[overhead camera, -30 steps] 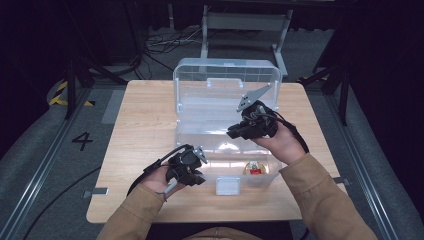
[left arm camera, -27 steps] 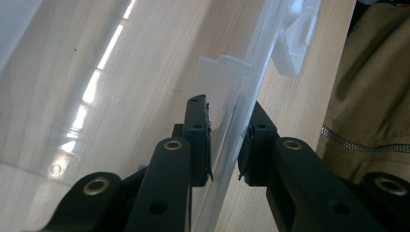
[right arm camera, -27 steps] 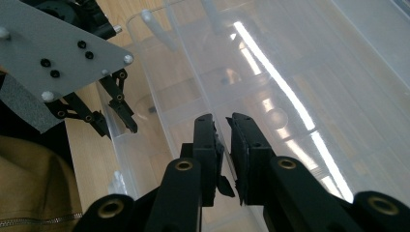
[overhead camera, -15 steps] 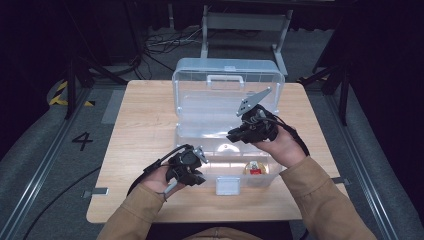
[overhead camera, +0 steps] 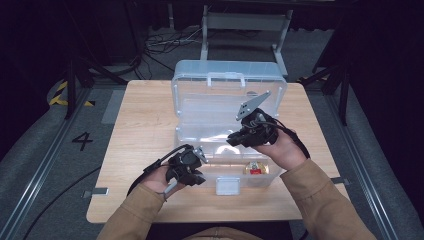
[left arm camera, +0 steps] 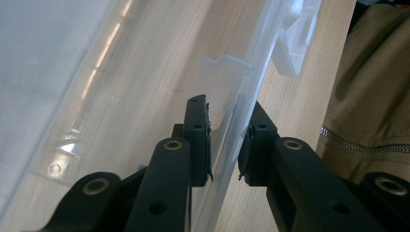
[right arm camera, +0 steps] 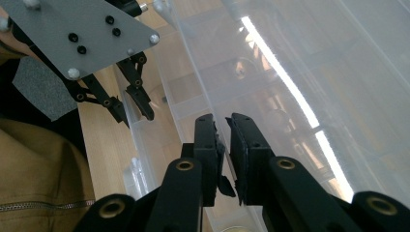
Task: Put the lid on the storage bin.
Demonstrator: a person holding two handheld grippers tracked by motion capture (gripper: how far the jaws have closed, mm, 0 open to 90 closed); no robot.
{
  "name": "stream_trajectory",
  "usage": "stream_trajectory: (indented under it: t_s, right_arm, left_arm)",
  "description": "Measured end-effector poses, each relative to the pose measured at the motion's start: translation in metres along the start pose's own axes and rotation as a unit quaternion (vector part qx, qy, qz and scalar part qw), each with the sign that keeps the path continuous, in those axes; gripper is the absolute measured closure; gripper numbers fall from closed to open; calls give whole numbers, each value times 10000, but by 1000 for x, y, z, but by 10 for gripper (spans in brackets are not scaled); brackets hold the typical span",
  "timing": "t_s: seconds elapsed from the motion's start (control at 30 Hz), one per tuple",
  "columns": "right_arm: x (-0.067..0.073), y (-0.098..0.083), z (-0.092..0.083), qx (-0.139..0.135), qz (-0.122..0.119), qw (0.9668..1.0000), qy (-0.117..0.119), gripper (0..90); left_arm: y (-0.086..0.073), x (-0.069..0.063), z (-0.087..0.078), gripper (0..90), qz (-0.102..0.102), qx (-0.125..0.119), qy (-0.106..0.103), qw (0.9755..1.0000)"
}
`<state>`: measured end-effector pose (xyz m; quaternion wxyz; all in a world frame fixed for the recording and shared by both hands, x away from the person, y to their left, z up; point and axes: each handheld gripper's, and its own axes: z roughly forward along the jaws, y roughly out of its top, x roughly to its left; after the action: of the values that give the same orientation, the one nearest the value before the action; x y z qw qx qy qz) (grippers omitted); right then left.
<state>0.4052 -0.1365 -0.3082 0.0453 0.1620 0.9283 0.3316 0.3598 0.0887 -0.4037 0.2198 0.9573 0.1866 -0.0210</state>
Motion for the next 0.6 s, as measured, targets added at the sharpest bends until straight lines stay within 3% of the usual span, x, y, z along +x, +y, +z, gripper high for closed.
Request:
stream_trajectory:
  t_s: [0.6]
  right_arm:
    - [7, -6, 4, 65, -11, 9999, 129, 822]
  left_arm:
    - [0, -1, 0, 764, -47, -12, 10, 10000]
